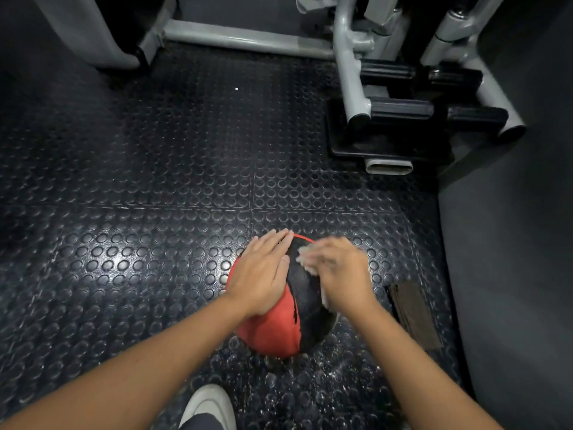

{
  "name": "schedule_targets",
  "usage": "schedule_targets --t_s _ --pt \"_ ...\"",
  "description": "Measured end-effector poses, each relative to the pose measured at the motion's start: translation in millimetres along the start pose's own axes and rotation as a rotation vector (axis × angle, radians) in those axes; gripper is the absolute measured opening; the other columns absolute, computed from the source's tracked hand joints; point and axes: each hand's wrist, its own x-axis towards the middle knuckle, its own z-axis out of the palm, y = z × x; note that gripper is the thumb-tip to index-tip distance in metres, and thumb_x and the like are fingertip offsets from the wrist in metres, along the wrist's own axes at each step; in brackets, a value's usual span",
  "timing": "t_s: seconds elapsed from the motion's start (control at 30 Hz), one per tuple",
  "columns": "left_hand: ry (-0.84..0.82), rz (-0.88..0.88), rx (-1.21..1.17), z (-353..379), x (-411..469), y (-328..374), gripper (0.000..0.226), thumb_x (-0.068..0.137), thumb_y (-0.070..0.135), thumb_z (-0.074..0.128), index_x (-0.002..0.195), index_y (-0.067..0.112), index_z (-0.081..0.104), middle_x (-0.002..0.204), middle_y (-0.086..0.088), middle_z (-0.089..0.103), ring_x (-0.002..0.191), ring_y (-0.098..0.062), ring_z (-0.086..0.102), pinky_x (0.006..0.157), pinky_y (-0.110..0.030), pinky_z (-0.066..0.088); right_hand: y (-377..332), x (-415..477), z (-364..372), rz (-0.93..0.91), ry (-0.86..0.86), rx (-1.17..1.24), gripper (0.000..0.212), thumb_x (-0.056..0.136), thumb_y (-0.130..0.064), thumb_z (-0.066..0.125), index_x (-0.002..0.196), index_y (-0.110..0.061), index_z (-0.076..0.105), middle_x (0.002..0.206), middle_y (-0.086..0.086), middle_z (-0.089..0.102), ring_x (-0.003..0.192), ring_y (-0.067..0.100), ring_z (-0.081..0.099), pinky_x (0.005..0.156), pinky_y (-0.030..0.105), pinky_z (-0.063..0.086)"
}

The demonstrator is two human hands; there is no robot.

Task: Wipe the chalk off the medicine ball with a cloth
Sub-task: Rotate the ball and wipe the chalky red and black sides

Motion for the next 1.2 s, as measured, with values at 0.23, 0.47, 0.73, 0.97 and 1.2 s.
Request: schedule_targets --t_s 0.23,0.47,0.73,0.97,1.2 --pt "-0.001 -0.01 0.004 -3 -3 -4 0.081 0.084 0.047 -0.005 0.153 0.018 0.023 0.159 0.003 0.026 0.148 -0.012 0.016 0.118 -0.021 -0.004 -5 20 -6 0.251 -0.079 0.134 0.009 0.081 -0.013 0.075 0.08 -0.022 0.077 0.084 -0.017 0.071 0.085 -0.001 0.064 0.087 0.028 0.054" --pt "0.007 0.022 0.014 3 -10 1 0.075 0.088 0.045 0.002 0.151 0.014 0.029 0.157 0.0 0.03 0.147 -0.014 0.02 0.121 -0.028 0.003 -8 -4 -5 0.206 -0.079 0.146 0.021 0.084 -0.01 0.071 0.081 -0.029 0.077 0.084 -0.021 0.068 0.088 -0.002 0.064 0.088 0.03 0.054" --pt "-0.027 0.001 0.018 -3 -3 -2 0.081 0.084 0.047 -0.003 0.153 0.017 0.024 0.159 0.002 0.027 0.147 -0.012 0.017 0.12 -0.026 0.001 -3 30 -7 0.292 -0.123 0.129 0.008 0.078 -0.013 0.077 0.083 -0.019 0.077 0.084 -0.011 0.072 0.078 0.0 0.066 0.08 0.019 0.054" --pt "-0.028 0.014 0.028 -1 -2 1 0.081 0.084 0.047 -0.002 0.153 0.015 0.025 0.159 0.0 0.027 0.148 -0.013 0.017 0.121 -0.028 0.002 -8 16 -9 0.147 -0.149 0.113 0.015 0.079 0.0 0.074 0.084 -0.014 0.078 0.084 -0.008 0.069 0.082 0.004 0.063 0.072 0.011 0.051" --pt "-0.021 -0.006 -0.023 -4 -2 -5 0.082 0.082 0.047 -0.001 0.152 0.014 0.027 0.158 0.001 0.03 0.146 -0.012 0.02 0.12 -0.026 0.003 -10 42 -1 0.26 -0.17 0.063 0.004 0.078 -0.012 0.079 0.081 -0.015 0.078 0.083 -0.005 0.071 0.076 0.008 0.068 0.079 0.027 0.057"
